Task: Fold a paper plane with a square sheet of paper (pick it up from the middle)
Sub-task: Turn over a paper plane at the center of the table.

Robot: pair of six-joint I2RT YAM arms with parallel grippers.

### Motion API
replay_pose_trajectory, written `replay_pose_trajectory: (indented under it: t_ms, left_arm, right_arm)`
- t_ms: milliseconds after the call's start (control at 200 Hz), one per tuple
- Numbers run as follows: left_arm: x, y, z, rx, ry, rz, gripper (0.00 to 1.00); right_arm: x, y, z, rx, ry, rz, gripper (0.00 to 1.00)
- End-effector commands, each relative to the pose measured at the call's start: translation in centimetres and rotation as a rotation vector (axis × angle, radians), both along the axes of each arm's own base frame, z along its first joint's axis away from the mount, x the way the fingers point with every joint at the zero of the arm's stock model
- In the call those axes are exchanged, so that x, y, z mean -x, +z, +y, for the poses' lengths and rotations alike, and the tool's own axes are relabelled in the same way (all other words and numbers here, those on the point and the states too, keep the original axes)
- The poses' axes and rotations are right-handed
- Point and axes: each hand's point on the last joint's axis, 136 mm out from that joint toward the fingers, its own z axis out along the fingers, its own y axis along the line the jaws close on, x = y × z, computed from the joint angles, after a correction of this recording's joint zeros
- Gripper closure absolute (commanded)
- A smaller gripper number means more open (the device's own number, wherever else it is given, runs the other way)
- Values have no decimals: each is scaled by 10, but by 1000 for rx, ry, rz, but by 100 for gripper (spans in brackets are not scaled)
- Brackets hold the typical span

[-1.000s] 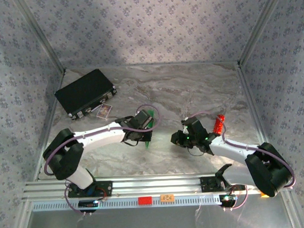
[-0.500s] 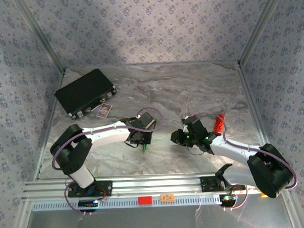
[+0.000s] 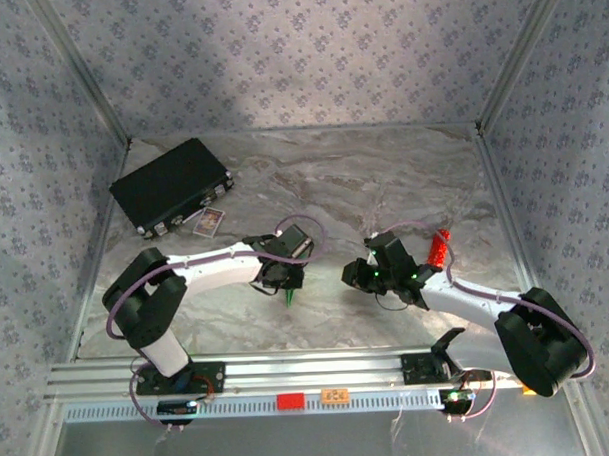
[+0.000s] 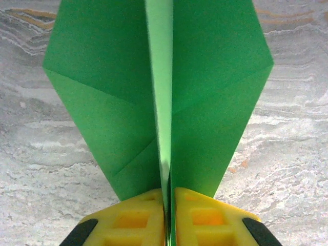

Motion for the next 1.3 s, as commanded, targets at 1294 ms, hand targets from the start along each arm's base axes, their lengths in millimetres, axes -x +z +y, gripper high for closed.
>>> replay_pose_trajectory:
  t_ms: [1294]
  left_arm:
    - [5,-28,-6,-152,28,36,75]
  right_arm:
    - [1,-4,-3,17,-16,6,80]
